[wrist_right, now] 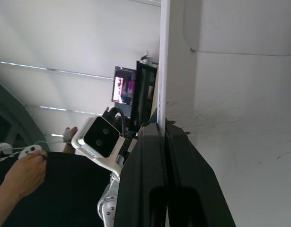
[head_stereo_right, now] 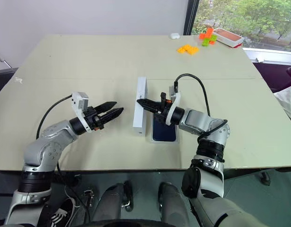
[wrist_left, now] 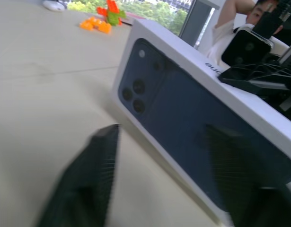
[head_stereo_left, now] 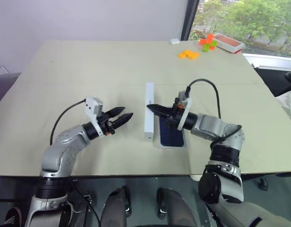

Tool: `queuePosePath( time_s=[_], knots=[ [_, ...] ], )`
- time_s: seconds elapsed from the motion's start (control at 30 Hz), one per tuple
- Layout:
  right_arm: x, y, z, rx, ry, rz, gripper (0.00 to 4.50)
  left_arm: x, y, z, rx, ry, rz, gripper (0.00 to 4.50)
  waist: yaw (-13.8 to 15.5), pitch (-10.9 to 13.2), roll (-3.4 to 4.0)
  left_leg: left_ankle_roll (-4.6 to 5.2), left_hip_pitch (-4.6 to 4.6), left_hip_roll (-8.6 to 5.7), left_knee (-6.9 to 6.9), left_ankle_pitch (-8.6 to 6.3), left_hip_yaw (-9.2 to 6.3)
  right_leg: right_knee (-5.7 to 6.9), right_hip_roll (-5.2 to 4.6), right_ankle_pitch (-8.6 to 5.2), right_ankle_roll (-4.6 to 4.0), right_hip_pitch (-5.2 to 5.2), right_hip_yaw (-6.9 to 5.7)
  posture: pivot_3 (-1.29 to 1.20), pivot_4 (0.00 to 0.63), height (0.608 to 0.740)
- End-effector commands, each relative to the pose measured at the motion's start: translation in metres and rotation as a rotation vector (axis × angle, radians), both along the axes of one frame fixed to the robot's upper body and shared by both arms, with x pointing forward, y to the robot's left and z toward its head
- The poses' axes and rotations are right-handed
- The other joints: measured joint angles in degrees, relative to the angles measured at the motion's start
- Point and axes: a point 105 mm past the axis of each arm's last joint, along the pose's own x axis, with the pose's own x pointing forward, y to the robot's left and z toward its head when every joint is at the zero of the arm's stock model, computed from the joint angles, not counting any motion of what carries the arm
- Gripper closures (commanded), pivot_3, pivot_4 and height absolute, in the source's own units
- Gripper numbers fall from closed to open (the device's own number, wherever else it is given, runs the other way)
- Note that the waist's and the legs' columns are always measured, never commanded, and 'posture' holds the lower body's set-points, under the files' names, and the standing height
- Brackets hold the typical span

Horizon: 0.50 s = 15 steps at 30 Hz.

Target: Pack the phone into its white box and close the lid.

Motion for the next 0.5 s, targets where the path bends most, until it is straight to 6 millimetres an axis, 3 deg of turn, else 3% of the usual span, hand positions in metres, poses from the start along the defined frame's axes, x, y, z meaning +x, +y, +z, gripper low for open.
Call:
queuePosePath(
  time_s=[0.03, 0.07, 0.1, 0.5],
  knots=[
    [-0.006, 0.0, 0.013, 0.043, -0.046, 0.019, 4.5, 0.003, -0.009, 0.005, -0.003, -0.024, -0.011, 4.01, 0.0, 0.0, 0.0, 0.01, 0.0, 0.01, 0.0, 0.0, 0.0, -0.04, 0.02, 0.01, 0.03, 0.0, 0.0, 0.0, 0.15, 0.74],
    [-0.006, 0.0, 0.013, 0.046, -0.044, 0.019, 4.5, 0.003, -0.01, 0.005, -0.004, -0.026, -0.011, 4.45, 0.0, 0.0, 0.0, 0.02, 0.0, 0.0, -0.02, 0.01, 0.0, -0.06, 0.03, 0.03, 0.1, 0.01, 0.0, 0.0, 0.15, 0.74],
    [-0.006, -0.001, 0.013, 0.051, -0.038, 0.017, 4.5, 0.004, -0.013, 0.004, -0.005, -0.026, -0.012, 4.49, 0.0, 0.0, 0.0, 0.03, 0.0, 0.0, -0.01, 0.02, 0.0, -0.07, 0.03, 0.06, 0.17, 0.02, 0.0, 0.0, 0.15, 0.74],
    [-0.017, -0.003, 0.01, 0.058, 0.008, 0.048, 4.5, 0.013, -0.031, 0.001, 0.011, -0.034, -0.026, 4.49, 0.1, 0.0, 0.0, 0.04, 0.01, 0.0, 0.04, 0.02, -0.03, -0.12, 0.03, 0.06, 0.09, 0.09, 0.01, 0.0, 0.15, 0.74]
  ],
)
